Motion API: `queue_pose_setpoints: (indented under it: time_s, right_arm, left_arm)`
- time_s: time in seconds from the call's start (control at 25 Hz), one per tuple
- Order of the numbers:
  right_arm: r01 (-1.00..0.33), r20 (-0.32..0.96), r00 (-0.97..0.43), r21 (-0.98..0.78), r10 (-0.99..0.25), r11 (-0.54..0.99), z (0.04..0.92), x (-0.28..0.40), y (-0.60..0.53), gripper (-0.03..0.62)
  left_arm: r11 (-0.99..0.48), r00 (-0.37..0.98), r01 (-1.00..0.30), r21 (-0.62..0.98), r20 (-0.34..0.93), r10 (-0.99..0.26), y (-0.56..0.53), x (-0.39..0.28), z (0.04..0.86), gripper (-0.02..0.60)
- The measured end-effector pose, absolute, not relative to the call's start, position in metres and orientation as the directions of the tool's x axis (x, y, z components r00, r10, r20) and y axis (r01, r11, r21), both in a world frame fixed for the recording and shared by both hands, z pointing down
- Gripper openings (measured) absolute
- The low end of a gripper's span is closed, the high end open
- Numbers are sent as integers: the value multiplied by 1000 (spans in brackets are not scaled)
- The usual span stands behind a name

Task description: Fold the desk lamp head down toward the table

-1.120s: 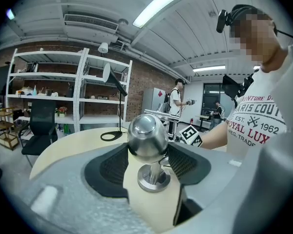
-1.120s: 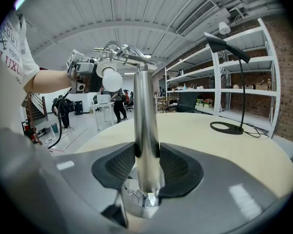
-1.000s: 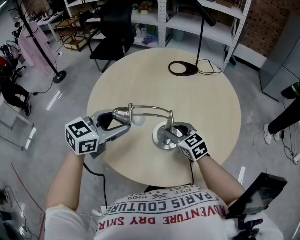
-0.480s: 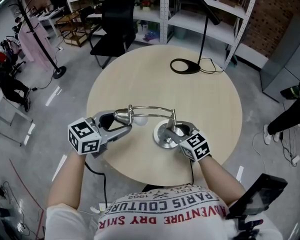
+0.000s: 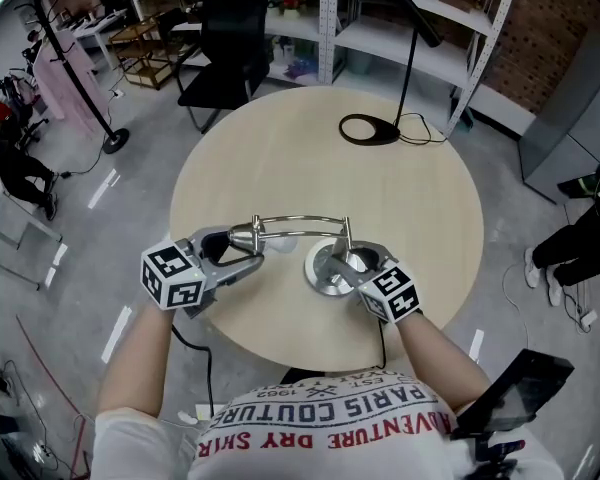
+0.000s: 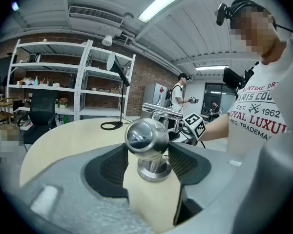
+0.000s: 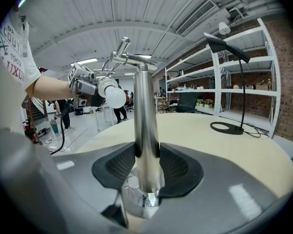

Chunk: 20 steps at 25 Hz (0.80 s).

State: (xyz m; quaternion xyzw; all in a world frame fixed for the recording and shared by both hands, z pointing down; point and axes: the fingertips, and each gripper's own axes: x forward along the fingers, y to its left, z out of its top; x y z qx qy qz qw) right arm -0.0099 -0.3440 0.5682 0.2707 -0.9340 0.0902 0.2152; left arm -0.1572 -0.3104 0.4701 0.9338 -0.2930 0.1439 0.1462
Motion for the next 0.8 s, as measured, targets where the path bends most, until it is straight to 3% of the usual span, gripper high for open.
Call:
queue_pose_setpoints:
  time_s: [0.8]
  right_arm:
    - [-548,448,-760,-51,-471,835,566,-6,-342,155]
  left_arm:
    - [-770,807,-572,282,362,-467,-309,-146,513,256]
